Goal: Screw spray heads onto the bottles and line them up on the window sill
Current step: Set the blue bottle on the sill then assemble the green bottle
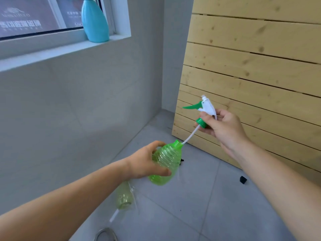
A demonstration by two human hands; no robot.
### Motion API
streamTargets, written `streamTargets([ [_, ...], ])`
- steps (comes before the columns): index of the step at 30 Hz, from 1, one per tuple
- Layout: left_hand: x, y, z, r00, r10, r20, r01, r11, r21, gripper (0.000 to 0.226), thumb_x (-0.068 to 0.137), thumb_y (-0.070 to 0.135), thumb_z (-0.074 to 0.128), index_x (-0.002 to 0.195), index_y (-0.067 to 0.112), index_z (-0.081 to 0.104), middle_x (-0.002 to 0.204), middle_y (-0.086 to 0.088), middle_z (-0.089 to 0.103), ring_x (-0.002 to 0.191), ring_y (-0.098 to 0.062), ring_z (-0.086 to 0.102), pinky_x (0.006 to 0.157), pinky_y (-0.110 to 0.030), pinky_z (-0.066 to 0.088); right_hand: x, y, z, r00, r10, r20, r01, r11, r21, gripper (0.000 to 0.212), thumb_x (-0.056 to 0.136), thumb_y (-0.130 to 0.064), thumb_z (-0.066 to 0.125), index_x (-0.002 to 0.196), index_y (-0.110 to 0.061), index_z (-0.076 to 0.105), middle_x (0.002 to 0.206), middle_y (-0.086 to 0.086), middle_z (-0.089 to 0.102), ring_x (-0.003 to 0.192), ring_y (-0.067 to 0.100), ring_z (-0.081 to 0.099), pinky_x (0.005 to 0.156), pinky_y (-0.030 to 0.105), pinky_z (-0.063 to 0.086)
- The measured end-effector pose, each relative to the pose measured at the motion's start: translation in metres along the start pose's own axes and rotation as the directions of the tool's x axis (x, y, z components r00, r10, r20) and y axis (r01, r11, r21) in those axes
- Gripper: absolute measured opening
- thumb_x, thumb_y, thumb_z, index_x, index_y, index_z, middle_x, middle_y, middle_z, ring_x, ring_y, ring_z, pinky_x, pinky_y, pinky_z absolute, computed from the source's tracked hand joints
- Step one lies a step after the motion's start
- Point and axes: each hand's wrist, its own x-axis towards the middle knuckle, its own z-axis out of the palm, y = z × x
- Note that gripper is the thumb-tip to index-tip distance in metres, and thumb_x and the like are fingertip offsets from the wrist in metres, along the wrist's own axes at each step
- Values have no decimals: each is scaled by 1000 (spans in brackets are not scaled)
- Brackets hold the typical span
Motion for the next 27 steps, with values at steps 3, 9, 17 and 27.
streamTargets([
  [3,3,6,4,999,15,47,-9,993,-118,75,72,19,88,137,29,52,120,-9,75,105,-31,75,93,-49,61,-5,13,14,987,79,138,-77,997,-17,31,90,-13,67,116,3,58,102,19,74,85,25,75,80,36,62],
  [9,6,8,4,993,12,116,11,981,-196,71,74,20,86,136,30,53,122,-12,76,112,-35,73,100,-54,57,-2,21,14,922,159,353,-72,966,-248,17,95,-18,61,111,-15,64,103,8,76,95,18,67,89,38,53],
  [17,4,10,0,987,33,157,4,973,-232,67,72,20,87,132,32,59,122,-9,77,113,-32,74,102,-53,57,6,18,7,811,205,547,-33,951,-308,28,81,-15,70,107,-19,61,101,0,72,92,10,65,82,30,48],
  [27,4,14,-8,984,40,174,2,972,-235,69,68,30,88,132,38,64,123,-7,77,115,-30,73,104,-56,55,5,25,19,881,53,470,125,932,-339,18,86,-21,73,100,-27,63,93,-12,67,89,3,63,81,26,52],
])
